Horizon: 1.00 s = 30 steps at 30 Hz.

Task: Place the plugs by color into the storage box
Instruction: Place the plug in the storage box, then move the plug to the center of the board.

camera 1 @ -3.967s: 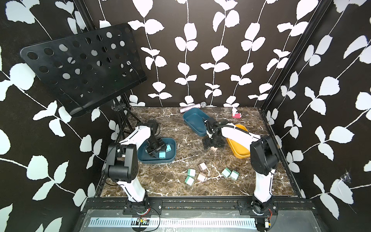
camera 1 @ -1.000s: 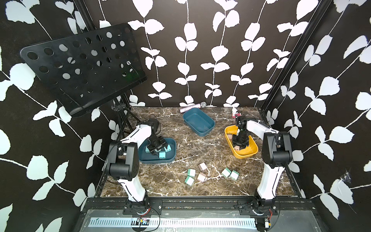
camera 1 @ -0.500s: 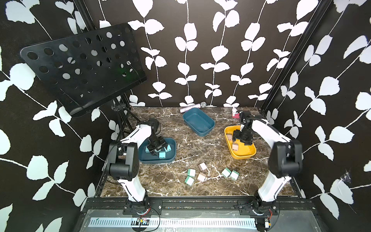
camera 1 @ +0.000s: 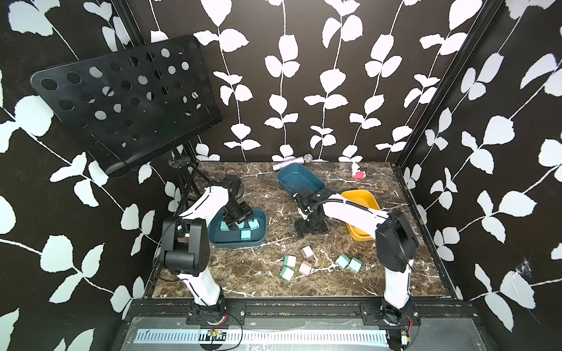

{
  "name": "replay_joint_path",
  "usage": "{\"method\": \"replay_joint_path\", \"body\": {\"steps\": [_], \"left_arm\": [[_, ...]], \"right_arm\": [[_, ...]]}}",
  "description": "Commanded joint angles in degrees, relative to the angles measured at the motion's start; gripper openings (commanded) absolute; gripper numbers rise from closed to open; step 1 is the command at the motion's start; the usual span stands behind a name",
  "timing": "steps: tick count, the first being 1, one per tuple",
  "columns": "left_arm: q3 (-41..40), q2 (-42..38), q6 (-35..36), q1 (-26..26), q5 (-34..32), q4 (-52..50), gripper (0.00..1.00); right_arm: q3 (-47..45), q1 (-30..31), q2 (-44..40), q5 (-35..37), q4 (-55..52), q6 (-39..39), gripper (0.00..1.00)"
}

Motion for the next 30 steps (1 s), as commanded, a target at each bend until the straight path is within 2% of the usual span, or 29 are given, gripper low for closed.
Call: {"method": "replay_joint_path", "body": {"steps": [1,14,22,30], "left_arm": [[-1.8,-3.4,0.4,-0.3,-0.3,-0.6,0.69],[-3.7,-4.1,-0.3,-0.3,-0.4,0.4,0.69],[-3.1,-3.3,-0.3,-0.3,-0.1,0.4,0.69],[-3.5,-3.0,-0.4,-0.3,0.1,0.5,0.69]], "right_arm": [[0.5,-0.5,-0.4,-0.1,-1.2,-1.9,0.80],[-9.6,2.2,-2.1,-5.1,6.3,-1.5,0.79],[-12.2,2.9,-1.7,-5.1,7.2,-2.1,0.79],[-16.7,2.9,-7.4,-3.3,4.9,0.1,0.81]]}}
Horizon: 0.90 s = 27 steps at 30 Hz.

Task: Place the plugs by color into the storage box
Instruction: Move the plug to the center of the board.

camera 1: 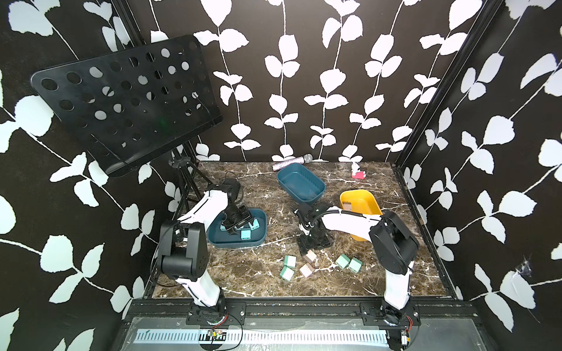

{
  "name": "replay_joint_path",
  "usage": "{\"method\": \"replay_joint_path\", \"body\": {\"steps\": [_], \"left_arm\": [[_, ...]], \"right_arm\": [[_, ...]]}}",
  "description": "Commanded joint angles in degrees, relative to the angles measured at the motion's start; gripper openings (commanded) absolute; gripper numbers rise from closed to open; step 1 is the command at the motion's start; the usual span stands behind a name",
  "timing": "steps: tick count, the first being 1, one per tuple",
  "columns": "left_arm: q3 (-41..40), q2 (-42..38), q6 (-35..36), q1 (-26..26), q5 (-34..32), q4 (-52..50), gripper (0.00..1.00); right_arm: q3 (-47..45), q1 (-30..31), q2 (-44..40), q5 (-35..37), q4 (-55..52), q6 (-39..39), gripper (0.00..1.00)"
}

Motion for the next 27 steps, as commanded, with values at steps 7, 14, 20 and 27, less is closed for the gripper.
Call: {"method": "replay_joint_path", "body": {"steps": [7,14,20,27], "left_arm": [[0.1,-0.1,0.1,-0.3,0.4,-0.3,0.69],[1.1,0.6,0.4,-0.5,0.5,-0.7,0.69],[1.0,1.2,0.9,-0.7,0.6,-0.6,0.69],[0.9,1.2,1.0,-0.8,0.5,-0.5,0.69]], "right_arm": [[-3.1,0.3,-9.7,0.6,-5.8,-0.3,0.82],[-7.7,0.5,-15.0,0.1,-8.6,-2.3,0.83],[-13.7,1.4,-16.5,0.4,-8.3,-3.1,0.83],[-13.1,1.5,-12.1,3.9,-4.1,-1.6,0.83]]}}
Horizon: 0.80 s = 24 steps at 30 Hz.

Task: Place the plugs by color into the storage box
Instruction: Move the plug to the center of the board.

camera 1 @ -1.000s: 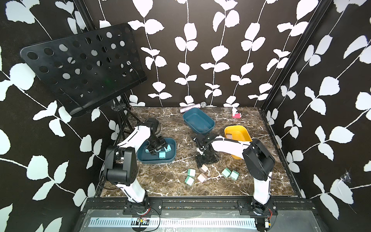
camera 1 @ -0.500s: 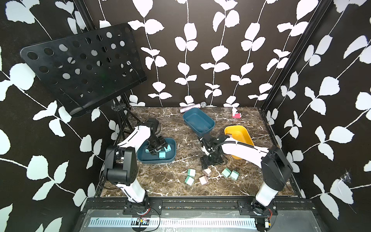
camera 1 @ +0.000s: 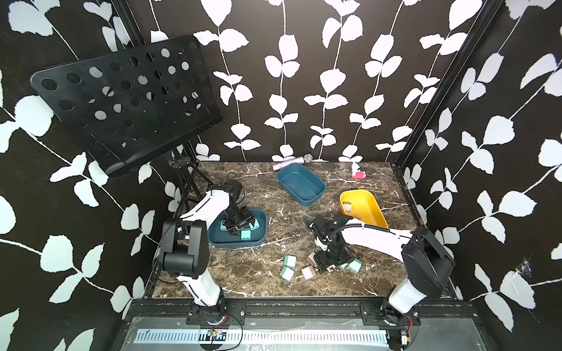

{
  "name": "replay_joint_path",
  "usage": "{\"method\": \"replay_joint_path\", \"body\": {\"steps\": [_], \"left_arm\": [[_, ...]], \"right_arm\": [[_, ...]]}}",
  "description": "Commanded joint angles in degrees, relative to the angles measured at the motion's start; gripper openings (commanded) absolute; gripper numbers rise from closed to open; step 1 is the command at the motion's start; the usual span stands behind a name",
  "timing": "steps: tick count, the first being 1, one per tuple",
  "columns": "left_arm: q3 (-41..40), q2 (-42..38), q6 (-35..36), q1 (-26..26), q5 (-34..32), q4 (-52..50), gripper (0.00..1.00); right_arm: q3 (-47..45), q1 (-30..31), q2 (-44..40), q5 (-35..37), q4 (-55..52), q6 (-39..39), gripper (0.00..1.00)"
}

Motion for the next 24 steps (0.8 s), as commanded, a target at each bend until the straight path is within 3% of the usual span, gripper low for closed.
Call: {"method": "replay_joint_path", "body": {"steps": [1,7,12,17,24], "left_arm": [[0.7,-0.2,0.7,-0.3,0.3,-0.7,0.69],[0.9,-0.4,1.0,-0.3,0.0,-1.1,0.69],[0.9,-0.8,1.1,-0.4,0.0,-1.2,0.69],[0.4,-1.1,1.2,-0.3,-0.2,-1.1,0.69],[-0.4,-1.2,0.7,-0.4,0.0,-0.3,0.69]], "right_arm": [[2.6,0.4,3.9,3.8,2.1,0.3,0.84],[14.9,-0.1,14.5,7.9,3.1,-0.8,0.86],[23.3,-5.6,19.6,9.1,2.7,0.8,0.86],[24.2,-11.7,17.5,7.4,3.8,3.3,0.86],[21.4,-10.6,12.9,3.1,4.8,4.4,0.86]]}}
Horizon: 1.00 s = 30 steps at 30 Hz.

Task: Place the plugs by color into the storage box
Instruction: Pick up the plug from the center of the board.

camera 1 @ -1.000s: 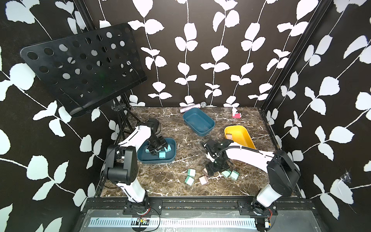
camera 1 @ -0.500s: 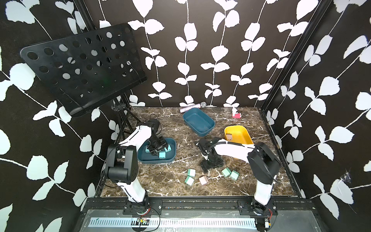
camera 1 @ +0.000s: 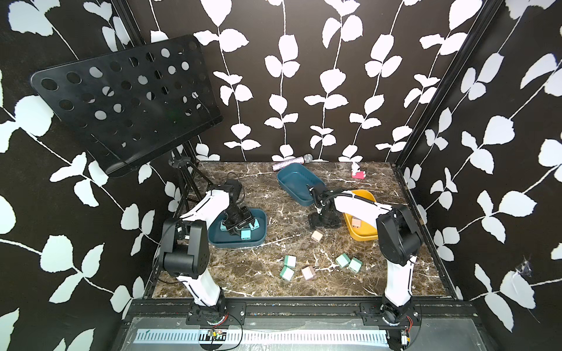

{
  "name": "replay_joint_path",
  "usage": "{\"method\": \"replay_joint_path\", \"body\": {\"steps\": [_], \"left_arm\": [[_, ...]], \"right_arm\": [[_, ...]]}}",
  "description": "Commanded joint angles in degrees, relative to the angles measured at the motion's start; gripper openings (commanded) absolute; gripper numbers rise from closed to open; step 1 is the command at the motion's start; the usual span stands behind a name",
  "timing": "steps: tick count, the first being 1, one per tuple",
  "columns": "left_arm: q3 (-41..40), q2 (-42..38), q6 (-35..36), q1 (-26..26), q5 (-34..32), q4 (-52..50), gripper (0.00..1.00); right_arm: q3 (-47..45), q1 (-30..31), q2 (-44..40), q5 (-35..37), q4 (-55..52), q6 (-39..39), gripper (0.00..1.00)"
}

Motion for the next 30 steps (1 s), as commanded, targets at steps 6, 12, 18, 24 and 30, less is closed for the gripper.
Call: {"method": "replay_joint_path", "body": {"steps": [6,12,18,24,30], "left_arm": [[-1.1,-1.3,0.2,-0.4,0.3,0.1,0.69],[-1.4,-1.7,0.4,-0.4,0.0,-0.3,0.69],[-1.5,-1.7,0.4,-0.5,0.0,-0.3,0.69],[-0.9,-1.2,0.6,-0.4,0.0,-0.4,0.69],[-1.2,-1.0,0.6,-0.5,0.0,0.0,0.69]], "right_arm": [[-8.5,3.0,-5.2,-5.3,4.0,11.0,0.87],[-10.7,3.0,-4.5,-4.8,7.6,23.3,0.88],[-8.6,2.3,-2.6,-3.3,8.9,29.8,0.87],[-10.3,1.8,-2.6,-1.6,11.0,37.7,0.83],[-9.1,1.7,-2.0,1.1,7.9,38.3,0.73]]}}
